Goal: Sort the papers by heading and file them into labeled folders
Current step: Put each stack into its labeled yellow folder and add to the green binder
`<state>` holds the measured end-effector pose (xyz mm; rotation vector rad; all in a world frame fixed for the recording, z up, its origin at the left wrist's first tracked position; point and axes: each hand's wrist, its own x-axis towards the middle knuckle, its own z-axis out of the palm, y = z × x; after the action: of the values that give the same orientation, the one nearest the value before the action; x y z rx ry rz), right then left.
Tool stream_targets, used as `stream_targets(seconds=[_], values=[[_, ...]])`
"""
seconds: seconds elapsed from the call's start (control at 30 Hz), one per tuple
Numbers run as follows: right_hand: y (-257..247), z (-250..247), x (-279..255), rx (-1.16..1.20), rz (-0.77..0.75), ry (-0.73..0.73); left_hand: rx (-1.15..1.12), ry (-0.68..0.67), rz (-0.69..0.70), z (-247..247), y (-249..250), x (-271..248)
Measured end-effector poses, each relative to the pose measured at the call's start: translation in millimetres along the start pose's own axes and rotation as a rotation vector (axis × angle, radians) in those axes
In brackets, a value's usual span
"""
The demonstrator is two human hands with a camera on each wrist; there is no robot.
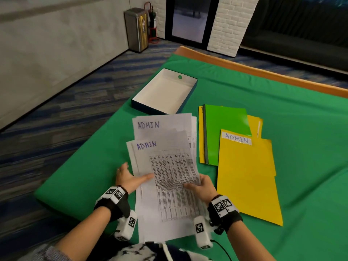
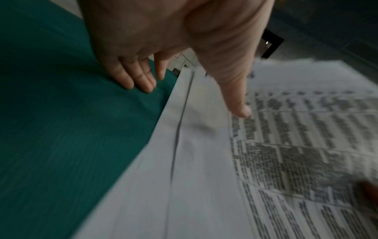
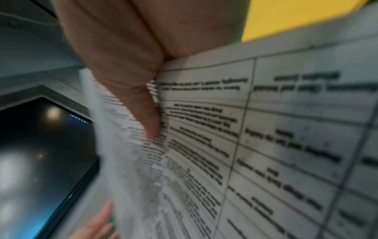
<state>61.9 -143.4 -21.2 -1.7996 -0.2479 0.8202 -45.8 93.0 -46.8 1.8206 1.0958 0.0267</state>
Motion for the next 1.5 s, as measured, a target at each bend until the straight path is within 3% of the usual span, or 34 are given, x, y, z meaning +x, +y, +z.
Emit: stream_targets(seconds=[0.1, 0.23, 0.37, 0.43, 0.73, 0.83, 0.9, 0.97, 1.07, 1.2, 1.43, 1.5], values=[[-1.1, -12.5, -7.0, 0.032, -0.06, 0.03, -0.282, -0.11, 0.156, -1.2, 16.0, -4.1], [-4.4, -17.7, -8.3, 0.02, -0.1, 0.1, -0.344, -0.153, 0.318, 1.5, 36.4, -15.2], [-4.6, -26.3, -3.3, 0.099, -0.147, 0.324, -0.352, -0.134, 0.387, -0.1, 58.3, -18.8], [-7.4, -31.2, -4.1, 0.159, -0.161, 0.369, -0.359, -0.108, 0.403, -4.2, 66.6, -18.5], [-11.8, -38.1, -9.2, 0.259, -0.14, 0.295, -0.506, 0.005, 0.441, -22.4, 87.0, -25.1], [-14.1, -36.7, -13.3, 0.304, -0.169, 0.264, -0.523, -0.08, 0.439, -20.8, 90.1, -31.6], [-19.9, -36.2, -17.4, 0.328, -0.216, 0.247, -0.44, -0.164, 0.466, -17.3, 91.3, -37.6], [-28.1, -38.7, -19.5, 0.34, -0.274, 0.246, -0.388, -0.153, 0.539, -13.9, 91.6, -42.4], [-44.2, -47.8, -21.7, 0.35, -0.381, 0.279, -0.465, -0.08, 0.607, -18.8, 105.9, -52.9], [-61.6, -55.4, -23.8, 0.303, -0.485, 0.308, -0.594, -0.166, 0.655, -26.3, 124.7, -66.7], [-75.8, -45.5, -26.9, 0.189, -0.556, 0.278, -0.373, -0.001, 0.795, -15.6, 134.6, -73.9], [-73.3, -45.2, -28.2, 0.18, -0.535, 0.261, -0.461, 0.022, 0.731, -15.1, 138.0, -75.4]])
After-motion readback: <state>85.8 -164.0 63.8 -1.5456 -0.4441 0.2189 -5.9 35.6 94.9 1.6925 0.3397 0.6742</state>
